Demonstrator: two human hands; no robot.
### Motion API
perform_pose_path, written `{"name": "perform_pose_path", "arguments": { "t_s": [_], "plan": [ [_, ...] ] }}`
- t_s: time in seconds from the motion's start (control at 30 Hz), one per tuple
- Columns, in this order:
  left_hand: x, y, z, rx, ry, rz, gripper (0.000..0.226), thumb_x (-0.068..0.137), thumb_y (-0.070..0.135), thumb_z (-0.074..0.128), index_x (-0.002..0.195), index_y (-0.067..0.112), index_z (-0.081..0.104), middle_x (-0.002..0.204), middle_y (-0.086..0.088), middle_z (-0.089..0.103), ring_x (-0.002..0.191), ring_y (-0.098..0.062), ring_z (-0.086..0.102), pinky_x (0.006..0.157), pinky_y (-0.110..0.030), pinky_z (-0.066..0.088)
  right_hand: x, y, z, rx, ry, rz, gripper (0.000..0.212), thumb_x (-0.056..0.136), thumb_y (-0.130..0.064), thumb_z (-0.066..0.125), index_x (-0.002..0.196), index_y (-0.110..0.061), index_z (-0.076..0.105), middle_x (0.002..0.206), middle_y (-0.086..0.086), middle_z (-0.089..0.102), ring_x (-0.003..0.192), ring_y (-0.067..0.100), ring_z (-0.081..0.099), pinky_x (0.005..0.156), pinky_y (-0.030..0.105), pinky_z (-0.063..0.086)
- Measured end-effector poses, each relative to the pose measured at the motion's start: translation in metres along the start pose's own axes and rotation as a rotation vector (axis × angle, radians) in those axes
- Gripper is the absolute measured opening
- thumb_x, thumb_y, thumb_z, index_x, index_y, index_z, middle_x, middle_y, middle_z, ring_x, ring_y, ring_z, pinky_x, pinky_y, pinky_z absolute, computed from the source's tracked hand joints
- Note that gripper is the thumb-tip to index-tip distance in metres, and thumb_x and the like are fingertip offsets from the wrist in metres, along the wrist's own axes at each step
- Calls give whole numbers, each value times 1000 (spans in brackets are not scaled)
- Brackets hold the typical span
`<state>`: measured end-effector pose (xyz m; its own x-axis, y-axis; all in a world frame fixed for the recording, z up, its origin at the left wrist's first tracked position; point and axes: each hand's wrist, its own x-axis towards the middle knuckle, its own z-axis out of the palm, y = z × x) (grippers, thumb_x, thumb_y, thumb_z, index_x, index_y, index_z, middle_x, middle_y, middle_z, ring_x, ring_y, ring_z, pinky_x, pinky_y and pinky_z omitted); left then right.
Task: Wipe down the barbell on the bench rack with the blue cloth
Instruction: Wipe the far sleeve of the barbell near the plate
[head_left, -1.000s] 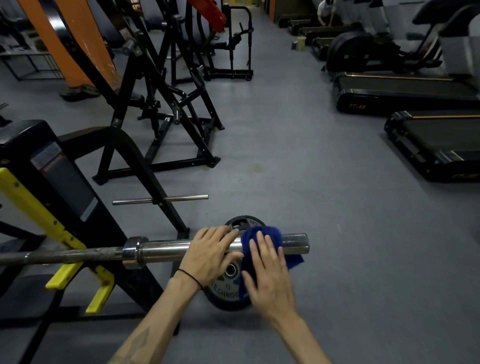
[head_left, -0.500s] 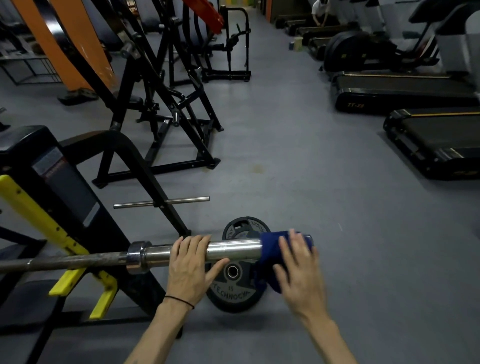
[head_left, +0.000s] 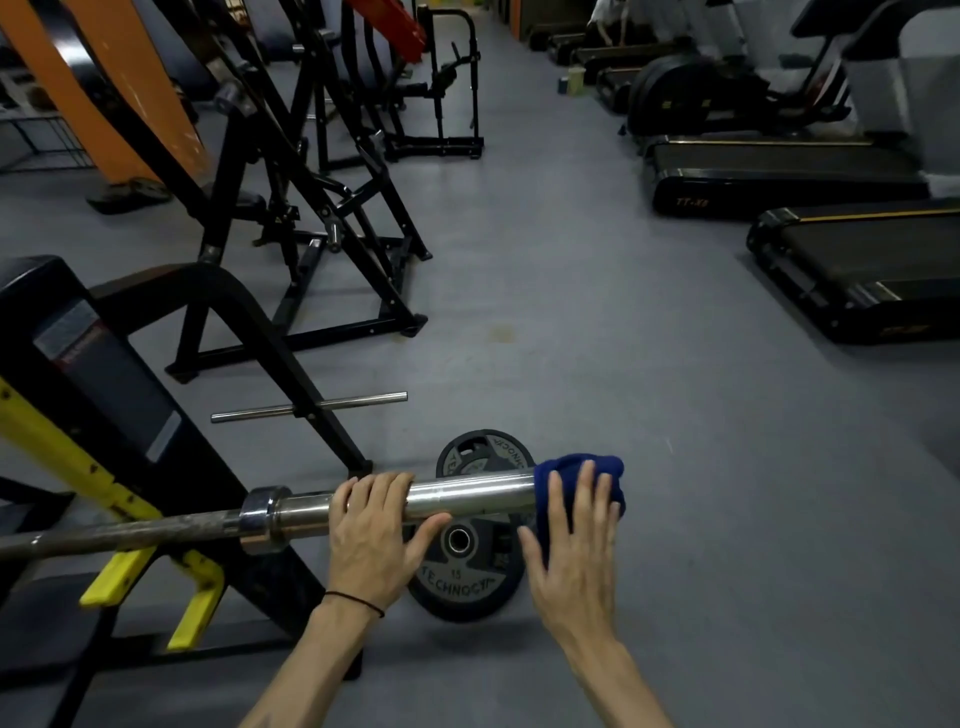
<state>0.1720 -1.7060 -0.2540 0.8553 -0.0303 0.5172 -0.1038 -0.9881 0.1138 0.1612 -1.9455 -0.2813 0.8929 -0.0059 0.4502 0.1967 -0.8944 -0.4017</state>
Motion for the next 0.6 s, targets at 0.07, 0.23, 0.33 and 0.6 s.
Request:
{"name": "perform_pose_path", "arguments": {
  "t_s": [0.07, 0.23, 0.33, 0.6],
  "plan": [
    [0, -1, 0, 4, -2, 5, 66, 90, 70, 47, 116, 12, 66, 111, -4, 66, 103, -26, 59, 103, -48, 40, -6, -24, 6, -5, -32, -114, 74, 104, -47, 42, 165, -11, 19, 172, 17, 10, 159, 38, 7, 128, 52, 7],
    [4, 0, -6, -21, -22, 29, 69, 92, 73, 37, 115, 14, 65, 107, -3, 66, 99, -24, 60, 101, -40, 37, 0, -26, 10, -62, -129, -437, 68, 103, -44, 46, 163, -20, 28, 173, 6, 13, 159, 27, 15, 122, 47, 23],
    [7, 0, -9, -20, -77, 7, 72, 93, 77, 29, 116, 18, 64, 107, 0, 64, 99, -21, 58, 102, -37, 35, 11, 8, 0, -13, -20, -201, 59, 106, -39, 41, 160, -16, 36, 172, 8, 18, 159, 30, 16, 120, 53, 29],
    [5, -4, -13, -15, -154, 17, 59, 91, 68, 43, 122, 21, 61, 113, 3, 63, 103, -18, 57, 100, -38, 41, 1, -60, 17, 23, -205, -415, 73, 107, -53, 36, 165, -13, 18, 174, 7, 10, 160, 26, 9, 127, 46, 11]
  ]
}}
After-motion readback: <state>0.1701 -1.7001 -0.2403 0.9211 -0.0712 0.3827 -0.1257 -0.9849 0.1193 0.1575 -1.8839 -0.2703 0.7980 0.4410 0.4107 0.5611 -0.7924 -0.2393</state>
